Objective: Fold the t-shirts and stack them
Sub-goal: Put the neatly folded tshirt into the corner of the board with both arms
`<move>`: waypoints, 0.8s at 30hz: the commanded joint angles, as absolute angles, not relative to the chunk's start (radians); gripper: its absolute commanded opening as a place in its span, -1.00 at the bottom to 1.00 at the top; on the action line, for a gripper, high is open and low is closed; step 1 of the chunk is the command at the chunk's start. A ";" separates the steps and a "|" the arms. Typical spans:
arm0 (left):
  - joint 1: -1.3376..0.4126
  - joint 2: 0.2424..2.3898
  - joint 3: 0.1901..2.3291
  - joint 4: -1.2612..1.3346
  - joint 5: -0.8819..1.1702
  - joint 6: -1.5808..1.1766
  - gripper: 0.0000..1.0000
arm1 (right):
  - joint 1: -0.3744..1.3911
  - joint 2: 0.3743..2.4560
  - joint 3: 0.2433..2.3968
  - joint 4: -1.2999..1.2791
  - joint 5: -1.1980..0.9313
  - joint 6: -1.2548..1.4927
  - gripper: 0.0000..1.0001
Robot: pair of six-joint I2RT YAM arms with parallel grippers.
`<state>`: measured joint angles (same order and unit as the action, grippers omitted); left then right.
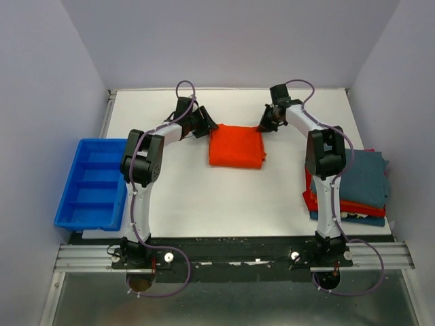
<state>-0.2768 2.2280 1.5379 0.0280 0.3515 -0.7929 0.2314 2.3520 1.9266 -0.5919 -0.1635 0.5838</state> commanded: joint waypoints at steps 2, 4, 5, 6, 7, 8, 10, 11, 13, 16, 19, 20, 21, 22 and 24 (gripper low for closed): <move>-0.273 2.261 1.563 0.002 0.353 -0.769 0.26 | 0.239 2.395 1.959 -0.644 -0.118 0.572 -0.99; -0.272 2.261 1.565 -0.020 0.335 -0.765 0.27 | 0.239 2.395 1.959 -0.643 -0.117 0.569 -0.99; -0.270 2.261 1.566 -0.028 0.324 -0.764 0.27 | 0.239 2.393 1.956 -0.641 -0.115 0.568 -0.99; -0.268 2.263 1.572 -0.037 0.315 -0.764 0.27 | 0.239 2.391 1.954 -0.640 -0.117 0.568 -0.99; -0.268 2.263 1.574 -0.040 0.302 -0.764 0.26 | 0.239 2.391 1.954 -0.640 -0.117 0.565 -0.99; -0.267 2.267 1.578 -0.041 0.296 -0.764 0.25 | 0.239 2.395 1.956 -0.640 -0.114 0.566 -0.99; -0.267 2.279 1.603 -0.066 0.275 -0.759 0.19 | 0.238 2.393 1.957 -0.637 -0.115 0.561 -0.99; -0.267 2.289 1.618 -0.081 0.269 -0.758 0.17 | 0.239 2.395 1.959 -0.637 -0.115 0.563 -0.99; -0.267 2.313 1.646 -0.095 0.276 -0.758 0.16 | 0.239 2.398 1.965 -0.638 -0.118 0.558 -0.99; -0.273 2.347 1.677 -0.100 0.316 -0.776 0.14 | 0.238 2.404 1.976 -0.646 -0.124 0.557 -0.99; -0.284 2.358 1.680 -0.106 0.322 -0.788 0.12 | 0.238 2.405 1.980 -0.649 -0.135 0.555 -0.99; -0.287 2.362 1.678 -0.100 0.328 -0.793 0.05 | 0.239 2.404 1.982 -0.649 -0.138 0.554 -0.99; -0.287 2.364 1.675 -0.086 0.337 -0.799 0.00 | 0.239 2.402 1.982 -0.649 -0.140 0.555 -0.99; -0.287 2.370 1.674 -0.080 0.339 -0.807 -0.12 | 0.239 2.401 1.982 -0.652 -0.140 0.555 -0.99; -0.287 2.382 1.671 -0.046 0.357 -0.818 -0.30 | 0.239 2.395 1.980 -0.647 -0.149 0.554 -0.99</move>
